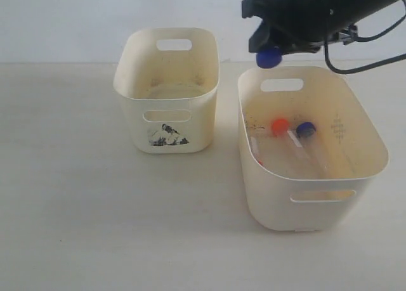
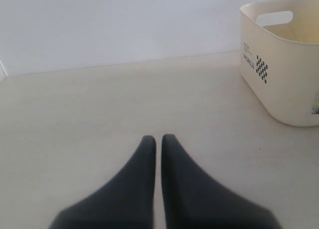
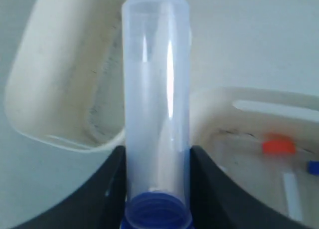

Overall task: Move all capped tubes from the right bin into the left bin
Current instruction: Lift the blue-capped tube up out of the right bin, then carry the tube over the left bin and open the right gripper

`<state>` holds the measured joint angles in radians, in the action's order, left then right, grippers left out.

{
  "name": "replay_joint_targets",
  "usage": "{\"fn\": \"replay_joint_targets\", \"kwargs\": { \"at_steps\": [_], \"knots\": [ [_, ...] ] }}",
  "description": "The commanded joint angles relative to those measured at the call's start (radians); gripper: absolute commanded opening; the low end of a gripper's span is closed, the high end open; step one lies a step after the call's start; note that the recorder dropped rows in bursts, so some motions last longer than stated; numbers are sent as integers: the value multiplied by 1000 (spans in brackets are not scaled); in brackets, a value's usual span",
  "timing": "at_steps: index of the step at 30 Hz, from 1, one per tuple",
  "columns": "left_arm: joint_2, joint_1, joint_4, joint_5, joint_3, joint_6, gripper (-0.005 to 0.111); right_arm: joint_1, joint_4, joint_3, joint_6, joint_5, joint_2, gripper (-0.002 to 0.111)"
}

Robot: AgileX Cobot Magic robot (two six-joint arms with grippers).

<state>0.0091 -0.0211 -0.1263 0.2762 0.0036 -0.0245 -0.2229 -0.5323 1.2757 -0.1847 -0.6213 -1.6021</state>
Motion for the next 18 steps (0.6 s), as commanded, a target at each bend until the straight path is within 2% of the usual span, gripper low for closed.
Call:
{"fn": "replay_joint_targets", "kwargs": {
  "at_steps": [1, 6, 8, 11, 13, 15, 16, 18],
  "knots": [
    [-2, 1, 7, -14, -4, -12, 4, -78, -151, 3, -94, 184, -8, 0],
    [-2, 1, 7, -14, -4, -12, 4, -209, -151, 24, -94, 424, -67, 0],
    [-2, 1, 7, -14, -4, -12, 4, -272, -151, 82, -94, 519, -136, 0],
    [-2, 1, 7, -14, -4, -12, 4, -306, -151, 169, -95, 596, -243, 1],
    [-2, 1, 7, -14, -4, -12, 4, -306, -151, 224, -95, 572, -306, 15],
    [-2, 1, 7, -14, -4, -12, 4, -306, -151, 253, -92, 539, -355, 52],
    [-2, 1, 7, -14, -4, -12, 4, -306, -151, 253, -90, 532, -357, 59],
    [-2, 1, 7, -14, -4, -12, 4, -306, -151, 253, -90, 519, -359, 60]
  ]
}}
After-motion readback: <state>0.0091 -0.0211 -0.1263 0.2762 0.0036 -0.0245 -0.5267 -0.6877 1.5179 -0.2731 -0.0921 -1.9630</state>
